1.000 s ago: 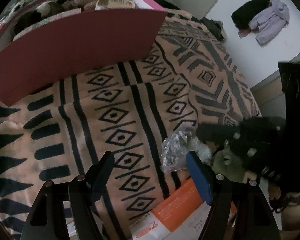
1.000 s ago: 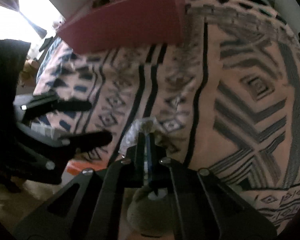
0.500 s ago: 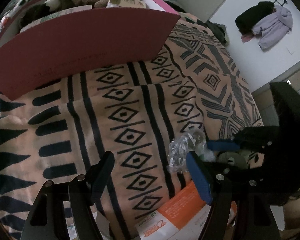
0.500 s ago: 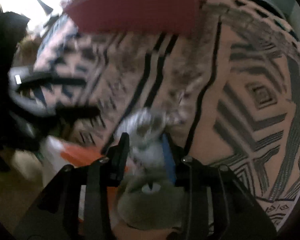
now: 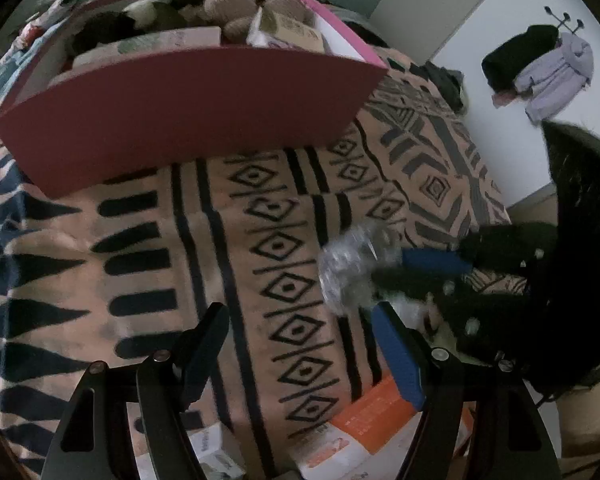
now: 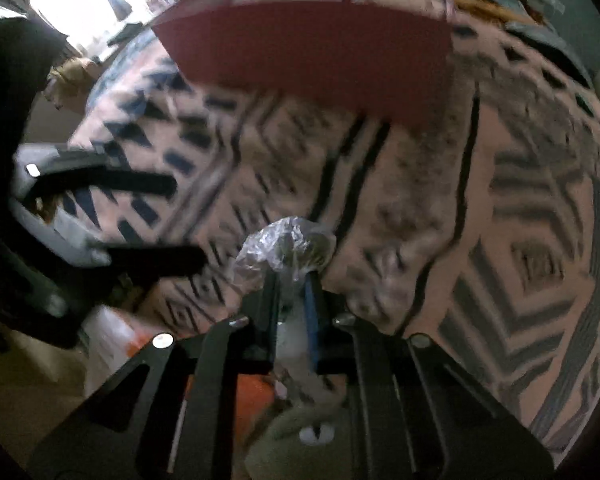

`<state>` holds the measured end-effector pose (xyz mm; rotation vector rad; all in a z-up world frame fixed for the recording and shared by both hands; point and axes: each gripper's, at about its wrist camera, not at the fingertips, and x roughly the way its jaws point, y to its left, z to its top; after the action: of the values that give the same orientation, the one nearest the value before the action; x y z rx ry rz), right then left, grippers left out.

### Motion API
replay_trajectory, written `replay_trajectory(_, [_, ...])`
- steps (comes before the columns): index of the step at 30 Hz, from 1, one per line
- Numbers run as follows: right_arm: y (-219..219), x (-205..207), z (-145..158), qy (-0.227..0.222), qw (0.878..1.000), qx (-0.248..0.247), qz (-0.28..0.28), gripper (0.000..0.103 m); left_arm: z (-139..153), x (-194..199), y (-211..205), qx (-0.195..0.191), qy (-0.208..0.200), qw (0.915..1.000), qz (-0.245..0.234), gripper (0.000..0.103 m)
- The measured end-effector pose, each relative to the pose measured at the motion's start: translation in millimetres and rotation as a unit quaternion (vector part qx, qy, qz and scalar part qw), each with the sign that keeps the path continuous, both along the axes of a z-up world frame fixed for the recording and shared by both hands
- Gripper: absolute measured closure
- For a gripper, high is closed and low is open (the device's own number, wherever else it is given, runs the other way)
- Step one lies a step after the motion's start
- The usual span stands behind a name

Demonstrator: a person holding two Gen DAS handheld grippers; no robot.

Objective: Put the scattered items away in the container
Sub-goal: 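Reach both grippers toward the clear plastic bag on the pile, then close both grippers on the clear plastic bag and lift it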

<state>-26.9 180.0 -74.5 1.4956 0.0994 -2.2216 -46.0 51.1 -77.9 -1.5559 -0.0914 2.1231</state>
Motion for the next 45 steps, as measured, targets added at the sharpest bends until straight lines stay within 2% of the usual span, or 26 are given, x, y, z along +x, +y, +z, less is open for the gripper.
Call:
replay_trajectory(2, [-3, -8, 11, 0.026, 1.000, -0.014, -0.001, 0.090, 2, -3, -5, -0.004, 0.005, 0.9999, 0.009, 0.028])
replay_trajectory(4, [-2, -15, 15, 0.028, 0.999, -0.032, -0.009, 0.086, 2, -7, -12, -0.005, 0.005, 0.9998, 0.019, 0.028])
replay_trajectory(7, [8, -20, 15, 0.020, 0.998, -0.052, -0.043, 0.082, 5, -9, -22, -0.001, 0.008, 0.9995, 0.031, 0.028])
replay_trajectory(8, [13, -19, 13, 0.016, 0.997, -0.058, -0.058, 0.074, 5, -9, -23, 0.000, 0.007, 0.9995, 0.031, 0.028])
replay_trajectory(10, [27, -15, 9, -0.002, 0.993, -0.073, -0.094, 0.067, 3, -11, -25, -0.001, 0.006, 0.9994, 0.034, 0.028])
replay_trajectory(16, [53, 10, -11, -0.041, 0.982, -0.102, -0.156, 0.067, -1, -14, -12, -0.005, 0.007, 0.9998, 0.018, 0.028])
replay_trajectory(18, [54, 18, -16, -0.053, 0.980, -0.105, -0.161, 0.066, -3, -16, -3, -0.011, 0.010, 0.9999, 0.004, 0.028])
replay_trajectory(20, [54, 24, -20, -0.060, 0.979, -0.110, -0.163, 0.061, -4, -19, 6, -0.023, 0.015, 0.9996, -0.005, 0.028])
replay_trajectory(28, [41, 31, -26, -0.065, 0.981, -0.102, -0.153, 0.058, 9, -18, 29, -0.036, 0.050, 0.9974, -0.038, 0.028])
replay_trajectory(37, [23, 25, -34, -0.054, 0.988, -0.060, -0.130, 0.058, 9, -23, 33, -0.035, 0.051, 0.9973, -0.040, 0.028])
replay_trajectory(39, [23, 24, -36, -0.054, 0.989, -0.053, -0.126, 0.070, 8, -24, 32, -0.035, 0.049, 0.9974, -0.040, 0.028])
replay_trajectory(40, [23, 23, -36, -0.053, 0.989, -0.050, -0.125, 0.082, 8, -25, 32, -0.034, 0.049, 0.9974, -0.040, 0.028])
replay_trajectory(41, [23, 22, -34, -0.047, 0.990, -0.043, -0.125, 0.086, 7, -26, 32, -0.034, 0.047, 0.9975, -0.040, 0.028])
replay_trajectory(45, [28, 13, -27, -0.030, 0.990, -0.025, -0.132, 0.089, 1, -30, 31, -0.032, 0.038, 0.9980, -0.040, 0.028])
